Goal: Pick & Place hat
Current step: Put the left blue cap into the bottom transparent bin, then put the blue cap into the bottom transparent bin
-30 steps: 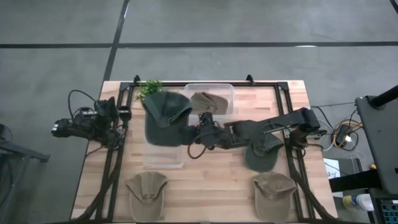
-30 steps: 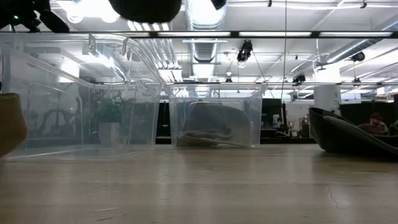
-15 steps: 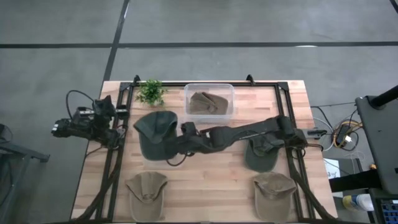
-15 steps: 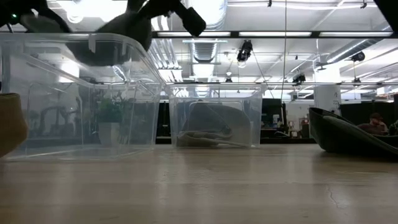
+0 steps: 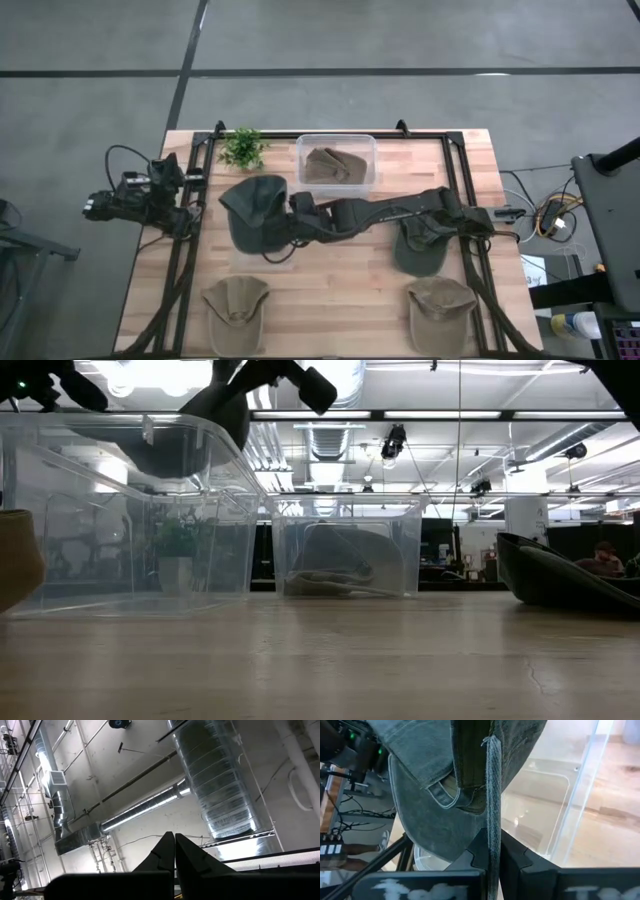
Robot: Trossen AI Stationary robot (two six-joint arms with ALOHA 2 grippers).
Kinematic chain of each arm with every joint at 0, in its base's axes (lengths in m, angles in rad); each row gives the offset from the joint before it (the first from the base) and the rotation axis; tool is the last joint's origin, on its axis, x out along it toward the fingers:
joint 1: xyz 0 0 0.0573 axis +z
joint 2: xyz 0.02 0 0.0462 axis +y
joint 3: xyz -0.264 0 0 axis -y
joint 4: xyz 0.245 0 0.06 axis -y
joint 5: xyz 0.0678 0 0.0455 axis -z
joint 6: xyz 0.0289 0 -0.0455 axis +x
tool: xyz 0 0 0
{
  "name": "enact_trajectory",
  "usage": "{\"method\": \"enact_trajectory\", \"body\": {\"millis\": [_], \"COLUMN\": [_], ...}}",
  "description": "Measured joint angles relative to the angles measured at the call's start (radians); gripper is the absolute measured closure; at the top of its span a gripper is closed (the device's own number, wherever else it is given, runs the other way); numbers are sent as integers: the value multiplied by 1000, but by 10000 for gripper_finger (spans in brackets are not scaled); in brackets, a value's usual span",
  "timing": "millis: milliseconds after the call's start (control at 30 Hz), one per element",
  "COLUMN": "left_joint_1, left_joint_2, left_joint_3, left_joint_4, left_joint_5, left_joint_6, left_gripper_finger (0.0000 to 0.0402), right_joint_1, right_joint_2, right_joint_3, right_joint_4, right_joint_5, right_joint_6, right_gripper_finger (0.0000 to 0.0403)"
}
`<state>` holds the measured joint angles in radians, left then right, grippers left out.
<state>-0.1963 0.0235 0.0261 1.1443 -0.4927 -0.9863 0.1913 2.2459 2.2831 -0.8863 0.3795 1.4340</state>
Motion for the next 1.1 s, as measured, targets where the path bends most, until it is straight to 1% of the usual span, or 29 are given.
{"method": "enact_trajectory", "body": {"millis": [100,167,267,533,700,800,900,1100], "left_joint_1": [0,0,0,0,0,0,0,-1], "left_joint_2": [0,0,0,0,0,0,0,0], "left_joint_3": [0,0,0,0,0,0,0,0], "left_joint_4": [1,0,0,0,0,0,0,1], "left_joint_5": [0,0,-1,-3,-3,-3,-3,-2], "left_joint_6": [0,0,9,21,21,21,21,22], "left_gripper_finger": [394,394,394,394,394,394,394,394], "right_joint_1": [0,0,-1,-3,-3,-3,-4,-10], "right_joint_2": [0,0,0,0,-4,-18,-39,-66], "right_joint_3": [-6,-8,-8,-7,-7,-7,-5,2], "right_joint_4": [0,1,1,7,8,10,10,9], "right_joint_5": [-11,-13,-15,-18,-21,-21,-13,16], "right_joint_6": [3,3,3,3,-11,-22,-40,-131], "right_gripper_finger": [383,367,329,210,159,140,130,133]}}
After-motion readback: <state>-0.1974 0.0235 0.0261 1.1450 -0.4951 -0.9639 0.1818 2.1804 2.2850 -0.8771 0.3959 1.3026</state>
